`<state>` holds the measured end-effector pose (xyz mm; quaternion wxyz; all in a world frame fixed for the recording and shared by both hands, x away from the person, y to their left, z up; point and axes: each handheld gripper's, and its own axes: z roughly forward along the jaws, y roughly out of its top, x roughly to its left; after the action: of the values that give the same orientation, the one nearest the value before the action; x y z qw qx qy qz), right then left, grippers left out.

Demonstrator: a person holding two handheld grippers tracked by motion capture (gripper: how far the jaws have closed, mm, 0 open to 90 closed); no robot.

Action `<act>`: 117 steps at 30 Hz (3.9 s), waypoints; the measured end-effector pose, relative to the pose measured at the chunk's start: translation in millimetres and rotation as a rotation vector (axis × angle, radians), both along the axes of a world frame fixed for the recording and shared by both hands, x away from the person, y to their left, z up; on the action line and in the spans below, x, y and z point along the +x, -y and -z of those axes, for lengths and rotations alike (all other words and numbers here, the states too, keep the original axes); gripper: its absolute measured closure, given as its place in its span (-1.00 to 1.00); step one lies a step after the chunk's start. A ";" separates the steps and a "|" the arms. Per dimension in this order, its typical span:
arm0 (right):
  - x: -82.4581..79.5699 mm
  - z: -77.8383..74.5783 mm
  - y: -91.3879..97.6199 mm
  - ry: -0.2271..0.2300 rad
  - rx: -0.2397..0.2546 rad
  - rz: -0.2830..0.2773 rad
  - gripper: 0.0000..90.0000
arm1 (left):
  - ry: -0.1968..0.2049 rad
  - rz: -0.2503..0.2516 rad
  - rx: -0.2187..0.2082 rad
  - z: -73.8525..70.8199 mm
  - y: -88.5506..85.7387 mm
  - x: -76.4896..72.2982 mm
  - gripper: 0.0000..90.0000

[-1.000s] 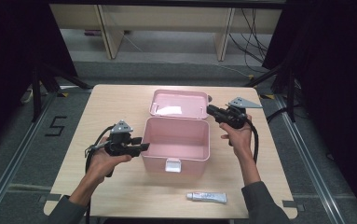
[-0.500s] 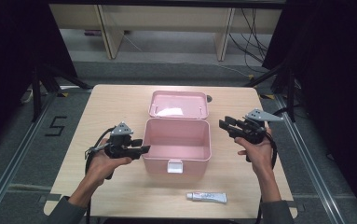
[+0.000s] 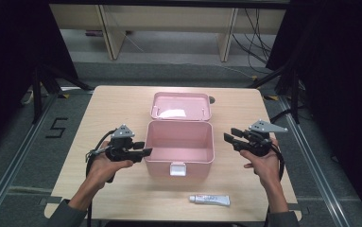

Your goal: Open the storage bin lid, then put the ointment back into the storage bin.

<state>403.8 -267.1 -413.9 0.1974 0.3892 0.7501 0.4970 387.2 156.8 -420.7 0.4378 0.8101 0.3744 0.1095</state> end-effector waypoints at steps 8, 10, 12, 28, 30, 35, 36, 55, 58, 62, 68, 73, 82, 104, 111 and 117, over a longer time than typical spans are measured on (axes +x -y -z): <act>-13.9 0.2 8.1 -0.052 0.001 -0.009 0.11 | 0.005 0.005 0.001 -0.3 -0.6 0.0 0.27; -19.6 0.7 8.6 -0.088 -0.008 -0.014 0.07 | 0.005 0.005 0.002 -0.3 -0.7 -0.1 0.27; -23.0 3.3 10.8 -0.078 -0.049 -0.021 0.04 | 0.005 0.003 0.001 -0.3 -0.5 -0.4 0.27; -49.1 29.9 -1.8 -0.213 -0.226 -0.081 -0.19 | 0.002 0.006 0.000 -0.7 -0.6 0.7 0.26; -53.8 31.6 -5.2 -0.220 -0.223 -0.084 -0.20 | 0.001 0.011 0.003 -0.8 -0.8 0.7 0.26; -62.9 32.2 -10.6 -0.239 -0.240 -0.130 -0.23 | 0.007 0.007 0.006 -0.7 -0.4 0.1 0.26; -63.0 33.5 -11.1 -0.217 -0.251 -0.154 -0.23 | 0.008 0.002 0.003 -0.5 0.0 0.1 0.26; -94.0 42.0 -40.0 -0.243 -0.280 -0.288 -0.27 | 0.000 0.014 0.003 -0.9 -0.9 0.7 0.26; -96.3 42.9 -46.5 -0.248 -0.282 -0.295 -0.27 | 0.006 0.003 0.000 -0.6 0.3 0.0 0.26; -97.7 41.4 -52.4 -0.234 -0.334 -0.327 -0.25 | 0.004 0.002 0.002 -0.8 0.4 0.0 0.26; -98.7 42.3 -62.1 -0.203 -0.418 -0.386 -0.18 | 0.002 0.007 0.007 -1.0 -0.1 0.1 0.25; -98.5 44.6 -66.4 -0.219 -0.453 -0.397 -0.14 | 0.007 0.002 0.001 -0.5 0.2 0.0 0.25; -95.2 49.1 -78.5 -0.236 -0.528 -0.467 -0.02 | 0.008 0.004 0.007 -0.9 0.2 -0.6 0.25; -87.6 62.5 -107.9 -0.365 -0.734 -0.582 0.21 | 0.013 0.003 0.013 -1.1 0.7 -1.1 0.25; -82.1 64.7 -109.9 -0.392 -0.780 -0.600 0.28 | 0.013 0.004 0.013 -1.1 0.6 -1.0 0.25; -78.3 62.9 -114.0 -0.385 -0.862 -0.619 0.34 | 0.015 0.004 0.013 -1.1 0.9 -1.2 0.25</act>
<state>325.5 -153.0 -476.8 0.0430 0.1189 0.9869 0.1005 386.0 155.9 -419.6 0.4354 0.8129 0.3687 0.1173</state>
